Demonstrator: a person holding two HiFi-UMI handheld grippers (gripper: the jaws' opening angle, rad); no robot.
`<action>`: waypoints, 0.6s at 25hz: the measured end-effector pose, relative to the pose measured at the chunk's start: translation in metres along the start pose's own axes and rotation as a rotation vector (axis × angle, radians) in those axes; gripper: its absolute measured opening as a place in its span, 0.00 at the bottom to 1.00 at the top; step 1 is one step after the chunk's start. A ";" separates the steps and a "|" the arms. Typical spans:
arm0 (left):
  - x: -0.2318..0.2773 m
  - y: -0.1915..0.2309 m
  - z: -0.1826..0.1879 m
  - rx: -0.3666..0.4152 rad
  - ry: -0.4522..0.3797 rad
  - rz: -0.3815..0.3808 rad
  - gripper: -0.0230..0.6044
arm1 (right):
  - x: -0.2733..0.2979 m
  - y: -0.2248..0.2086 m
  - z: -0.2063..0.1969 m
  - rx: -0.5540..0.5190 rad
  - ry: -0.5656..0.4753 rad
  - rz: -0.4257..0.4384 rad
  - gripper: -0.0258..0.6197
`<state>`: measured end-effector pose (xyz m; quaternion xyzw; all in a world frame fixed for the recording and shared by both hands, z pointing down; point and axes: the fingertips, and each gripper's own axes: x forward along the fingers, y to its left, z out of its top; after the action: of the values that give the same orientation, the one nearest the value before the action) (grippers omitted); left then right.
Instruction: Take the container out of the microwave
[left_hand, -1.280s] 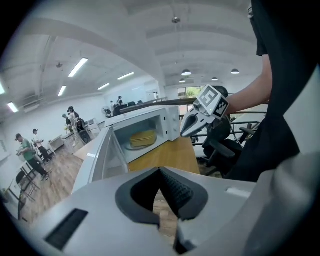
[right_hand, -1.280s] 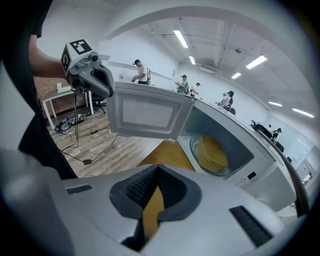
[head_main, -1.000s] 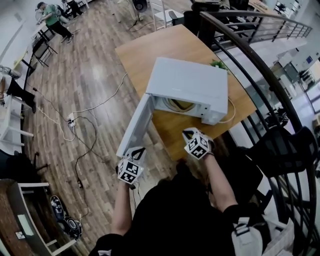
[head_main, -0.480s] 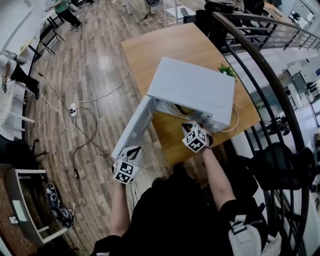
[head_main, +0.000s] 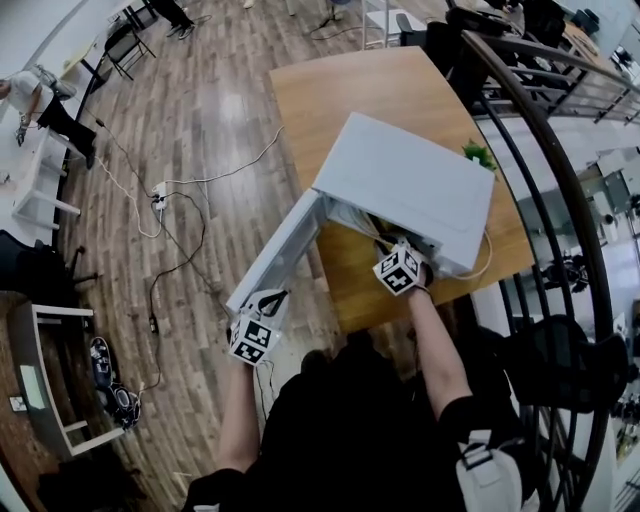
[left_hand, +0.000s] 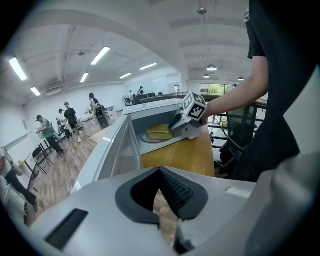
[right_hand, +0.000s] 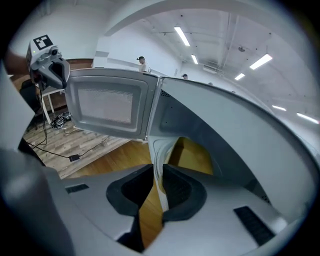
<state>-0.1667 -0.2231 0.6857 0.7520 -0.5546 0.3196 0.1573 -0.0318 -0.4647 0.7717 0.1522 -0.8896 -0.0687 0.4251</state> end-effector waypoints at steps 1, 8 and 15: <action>0.000 0.001 -0.001 -0.005 0.002 0.006 0.04 | 0.004 -0.001 -0.002 0.007 0.005 0.005 0.13; -0.002 0.004 -0.006 -0.020 0.013 0.045 0.04 | 0.024 -0.010 -0.002 -0.008 0.020 0.014 0.16; -0.004 0.002 -0.013 -0.025 0.026 0.050 0.04 | 0.042 -0.007 -0.011 -0.035 0.081 0.026 0.16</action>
<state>-0.1737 -0.2128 0.6926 0.7316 -0.5750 0.3264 0.1659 -0.0471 -0.4854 0.8076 0.1358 -0.8723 -0.0723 0.4642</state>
